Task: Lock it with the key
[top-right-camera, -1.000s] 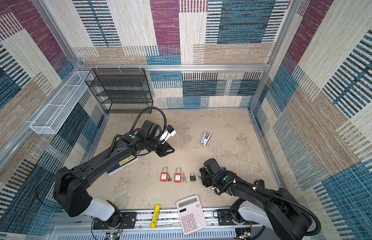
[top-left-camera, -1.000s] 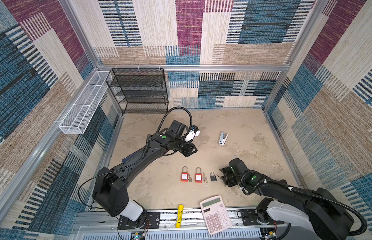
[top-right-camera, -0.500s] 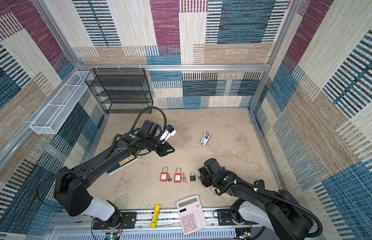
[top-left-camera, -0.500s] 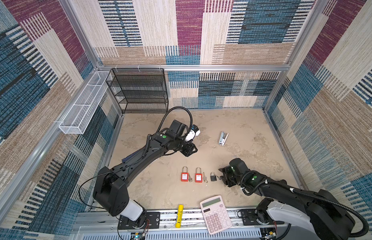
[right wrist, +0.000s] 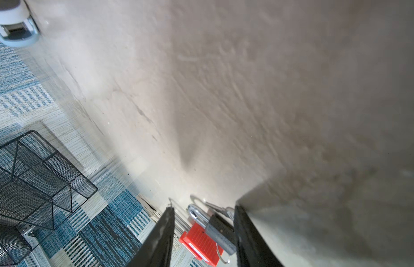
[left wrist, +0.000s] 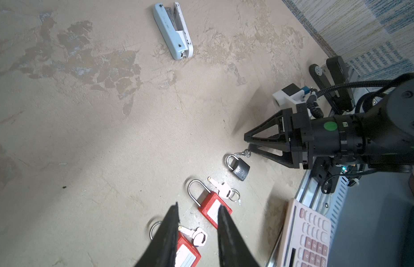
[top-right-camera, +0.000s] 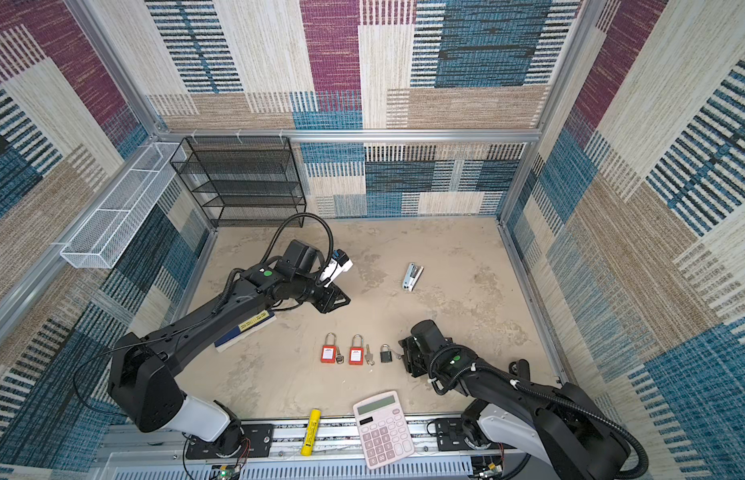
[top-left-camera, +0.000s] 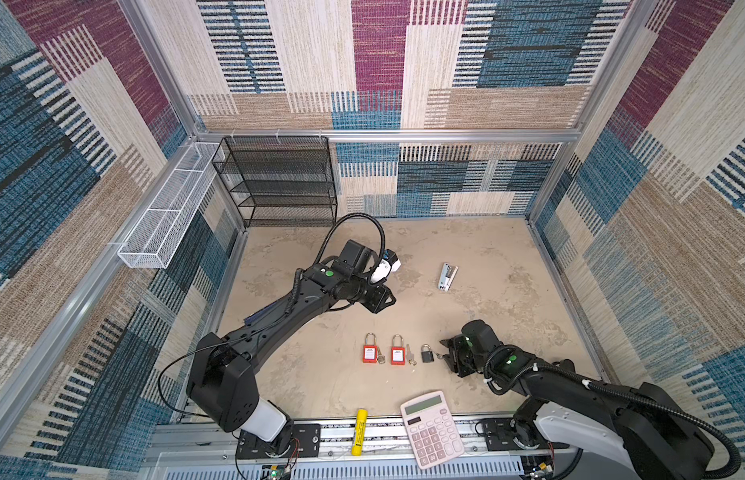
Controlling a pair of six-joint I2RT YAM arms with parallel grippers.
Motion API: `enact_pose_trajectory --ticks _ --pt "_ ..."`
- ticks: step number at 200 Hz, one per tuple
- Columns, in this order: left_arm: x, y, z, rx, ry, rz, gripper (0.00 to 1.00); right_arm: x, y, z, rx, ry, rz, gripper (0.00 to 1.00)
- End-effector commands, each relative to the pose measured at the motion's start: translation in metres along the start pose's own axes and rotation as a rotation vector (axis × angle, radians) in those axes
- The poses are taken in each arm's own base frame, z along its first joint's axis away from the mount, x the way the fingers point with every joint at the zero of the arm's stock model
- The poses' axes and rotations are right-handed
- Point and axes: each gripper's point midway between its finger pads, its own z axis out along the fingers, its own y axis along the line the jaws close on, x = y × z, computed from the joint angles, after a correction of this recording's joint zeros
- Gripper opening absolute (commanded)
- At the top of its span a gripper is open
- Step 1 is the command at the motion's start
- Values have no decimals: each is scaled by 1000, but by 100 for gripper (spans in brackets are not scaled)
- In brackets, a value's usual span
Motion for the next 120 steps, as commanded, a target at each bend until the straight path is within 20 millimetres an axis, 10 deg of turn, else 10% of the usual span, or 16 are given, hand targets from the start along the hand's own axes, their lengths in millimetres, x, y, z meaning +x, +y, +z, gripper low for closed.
enact_pose_trajectory --ticks 1,120 --pt "-1 -1 -2 6 -5 -7 32 7 2 1 7 36 -23 45" --pt "-1 -2 -6 -1 -8 -1 32 2 60 -26 -195 -66 -143 55"
